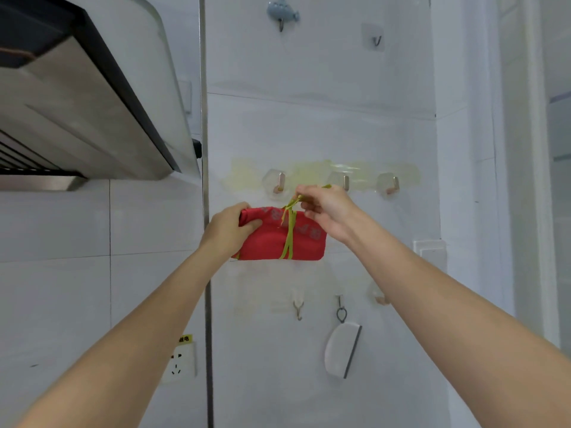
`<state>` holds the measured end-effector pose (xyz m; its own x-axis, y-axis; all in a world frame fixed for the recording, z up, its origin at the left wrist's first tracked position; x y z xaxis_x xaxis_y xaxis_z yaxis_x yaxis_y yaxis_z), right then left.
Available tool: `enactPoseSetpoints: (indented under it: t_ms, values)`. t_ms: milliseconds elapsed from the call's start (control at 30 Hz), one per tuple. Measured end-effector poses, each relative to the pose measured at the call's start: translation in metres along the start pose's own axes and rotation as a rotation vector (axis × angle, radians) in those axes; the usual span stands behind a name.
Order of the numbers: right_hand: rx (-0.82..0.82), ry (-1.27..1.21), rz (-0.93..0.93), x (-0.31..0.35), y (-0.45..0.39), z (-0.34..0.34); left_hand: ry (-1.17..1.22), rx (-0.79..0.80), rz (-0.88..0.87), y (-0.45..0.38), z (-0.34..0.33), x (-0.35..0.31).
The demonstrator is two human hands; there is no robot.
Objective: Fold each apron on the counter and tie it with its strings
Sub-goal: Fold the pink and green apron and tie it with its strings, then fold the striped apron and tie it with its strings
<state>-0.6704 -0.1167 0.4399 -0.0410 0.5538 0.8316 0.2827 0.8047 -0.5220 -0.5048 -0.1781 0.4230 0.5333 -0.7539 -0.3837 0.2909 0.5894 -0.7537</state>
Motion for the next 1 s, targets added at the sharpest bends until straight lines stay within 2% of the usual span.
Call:
enactPoseSetpoints:
  t_ms: [67,233,300,400,567,667,833,933,1000]
  values:
    - [-0.007,0.033,0.031,0.012,-0.010,-0.008,0.057,-0.012,-0.007,-0.006,0.006,-0.005]
    - [0.011,0.465,0.190,0.039,-0.032,-0.030,0.056,-0.022,0.001,-0.017,0.017,-0.009]
    - [0.048,0.572,0.197,0.044,-0.042,-0.038,0.079,-0.016,0.027,-0.020,0.018,-0.005]
    - [-0.013,0.703,0.180,0.049,-0.055,-0.037,0.156,-0.014,0.061,-0.023,0.015,0.002]
    - [-0.039,0.486,-0.093,0.032,-0.062,-0.028,0.252,0.025,0.110,-0.023,0.006,0.008]
    - [-0.049,0.468,-0.145,0.025,-0.060,-0.025,0.256,0.060,0.137,-0.020,0.002,0.012]
    - [-0.132,0.440,-0.009,0.023,-0.052,-0.019,0.212,0.132,0.146,-0.008,-0.009,0.021]
    - [-0.207,0.747,0.156,0.025,-0.031,-0.021,0.234,0.132,0.174,-0.001,-0.016,0.027]
    - [-0.202,0.991,0.226,0.014,-0.014,-0.024,0.230,0.120,0.178,0.000,-0.017,0.025]
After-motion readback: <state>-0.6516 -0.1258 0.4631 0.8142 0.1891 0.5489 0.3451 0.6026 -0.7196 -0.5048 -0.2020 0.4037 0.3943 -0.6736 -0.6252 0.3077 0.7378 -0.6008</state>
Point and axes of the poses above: each hand's wrist, its own y-axis away from the middle knuckle, its own z-axis out of the back of the hand, x = y × z, the point moved 7 cm from there along -y, towards the middle knuckle, and after that the axes turned 3 degrees about -y, right-handed, at the moved point
